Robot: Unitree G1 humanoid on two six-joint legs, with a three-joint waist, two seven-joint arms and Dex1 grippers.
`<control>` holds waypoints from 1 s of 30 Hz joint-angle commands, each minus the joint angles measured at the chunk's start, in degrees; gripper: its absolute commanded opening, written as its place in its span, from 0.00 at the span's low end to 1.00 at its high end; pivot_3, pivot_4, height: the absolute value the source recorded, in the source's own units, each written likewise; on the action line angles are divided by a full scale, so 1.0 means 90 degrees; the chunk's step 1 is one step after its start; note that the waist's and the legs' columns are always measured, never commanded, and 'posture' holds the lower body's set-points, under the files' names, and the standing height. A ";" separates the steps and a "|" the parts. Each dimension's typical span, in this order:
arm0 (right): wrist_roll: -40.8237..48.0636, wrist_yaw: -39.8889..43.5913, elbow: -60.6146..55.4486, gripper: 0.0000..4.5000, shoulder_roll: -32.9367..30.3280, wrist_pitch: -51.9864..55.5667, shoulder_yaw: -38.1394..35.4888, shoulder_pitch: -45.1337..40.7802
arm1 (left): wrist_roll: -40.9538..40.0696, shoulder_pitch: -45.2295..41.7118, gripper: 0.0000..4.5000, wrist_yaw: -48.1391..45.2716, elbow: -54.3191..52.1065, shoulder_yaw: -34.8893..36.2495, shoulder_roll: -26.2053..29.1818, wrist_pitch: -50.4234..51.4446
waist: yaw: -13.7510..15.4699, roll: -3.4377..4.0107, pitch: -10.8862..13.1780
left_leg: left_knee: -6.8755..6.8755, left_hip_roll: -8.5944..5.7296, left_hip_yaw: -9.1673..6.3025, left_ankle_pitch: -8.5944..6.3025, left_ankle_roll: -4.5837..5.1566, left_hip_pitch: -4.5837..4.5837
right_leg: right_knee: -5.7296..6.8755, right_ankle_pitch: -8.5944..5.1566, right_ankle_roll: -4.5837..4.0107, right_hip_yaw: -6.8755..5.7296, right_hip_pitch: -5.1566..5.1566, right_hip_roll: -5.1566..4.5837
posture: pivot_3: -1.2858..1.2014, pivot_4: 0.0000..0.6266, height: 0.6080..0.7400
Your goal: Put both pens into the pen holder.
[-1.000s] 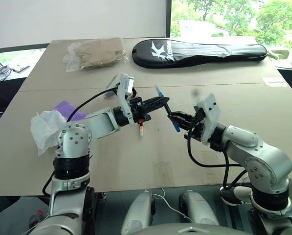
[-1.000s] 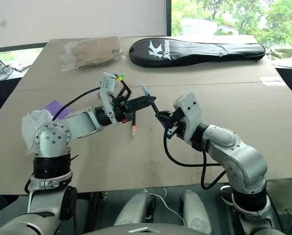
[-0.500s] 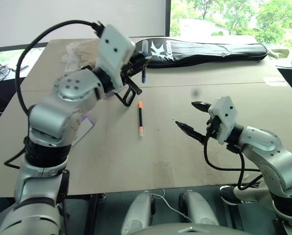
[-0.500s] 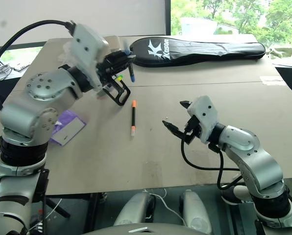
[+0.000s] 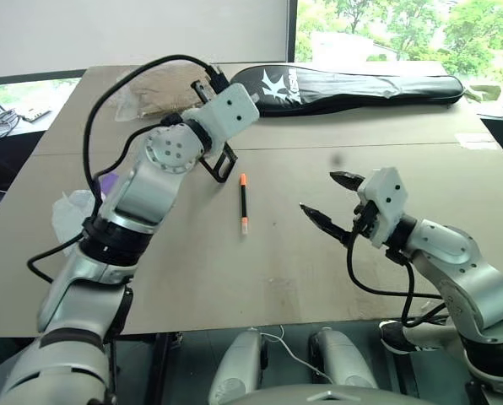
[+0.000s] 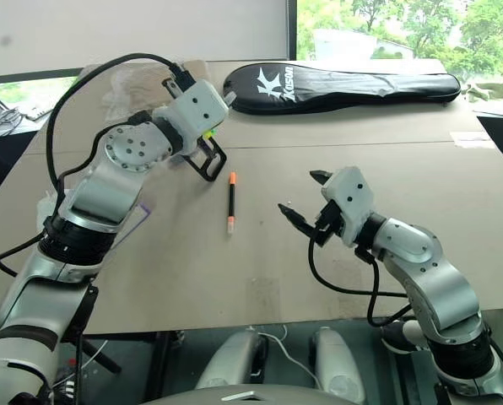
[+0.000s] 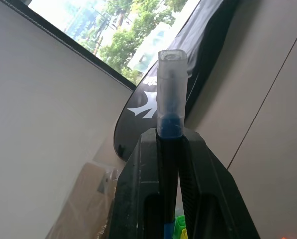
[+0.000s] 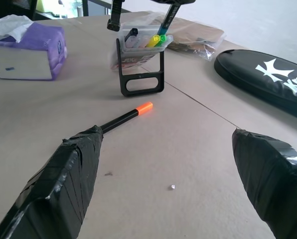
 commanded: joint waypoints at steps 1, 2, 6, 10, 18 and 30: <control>0.0016 -0.0087 -0.0379 0.98 -0.0001 -0.0064 -0.0103 0.0054 | 0.0140 -0.0102 0.00 -0.0153 0.0050 0.0332 -0.0078 -0.0071 | 0.0005 0.0000 0.0000 | 0.0000 0.0000 -0.0001 0.0000 0.0000 0.0000 | 0.0001 0.0000 0.0000 -0.0001 0.0000 0.0000 | 0.52 0.24 1.00; 0.0000 -0.0106 -0.0385 0.98 -0.0006 -0.0061 -0.0092 0.0065 | 0.0169 -0.0076 0.00 -0.0180 0.0114 0.0353 -0.0101 -0.0019 | 0.0006 0.0000 0.0000 | 0.0000 0.0000 -0.0003 0.0000 0.0000 0.0000 | 0.0001 0.0000 0.0000 -0.0002 0.0000 0.0000 | 0.52 0.24 1.00; -0.0040 -0.0143 -0.0387 0.98 -0.0001 -0.0081 -0.0064 0.0090 | 0.0410 -0.0077 0.00 -0.0134 0.0351 0.0439 -0.0148 0.0130 | 0.0004 0.0000 0.0000 | 0.0005 0.0000 -0.0003 -0.0001 0.0001 0.0000 | 0.0004 0.0000 0.0000 -0.0003 0.0001 0.0000 | 0.52 0.24 1.00; -0.0067 -0.0151 -0.0335 1.00 0.0003 -0.0150 -0.0039 0.0122 | 0.0474 -0.0018 0.16 -0.0208 0.0465 0.0607 -0.0131 0.0329 | 0.0004 0.0000 0.0000 | 0.0006 0.0000 -0.0004 -0.0001 0.0002 0.0000 | 0.0006 0.0000 0.0000 -0.0005 0.0000 0.0002 | 0.52 0.24 1.00; -0.0177 -0.0155 -0.0234 1.00 0.0046 -0.0261 0.0043 0.0156 | -0.0764 0.0095 0.84 -0.0892 -0.0223 0.1560 -0.0513 0.1172 | 0.0004 0.0000 0.0000 | 0.0008 0.0002 -0.0004 0.0000 0.0000 -0.0001 | 0.0007 0.0001 0.0000 -0.0004 0.0000 -0.0002 | 0.52 0.24 1.00; -0.0481 0.0384 -0.0336 1.00 -0.0523 -0.0732 0.0122 0.0544 | -0.3800 -0.1434 0.93 0.0257 -0.0129 0.2003 -0.0642 0.7456 | -0.0036 -0.0007 0.0005 | 0.0062 -0.0005 -0.0053 0.0001 -0.0001 -0.0030 | 0.0038 0.0000 0.0002 -0.0047 -0.0007 0.0017 | 0.52 0.24 1.00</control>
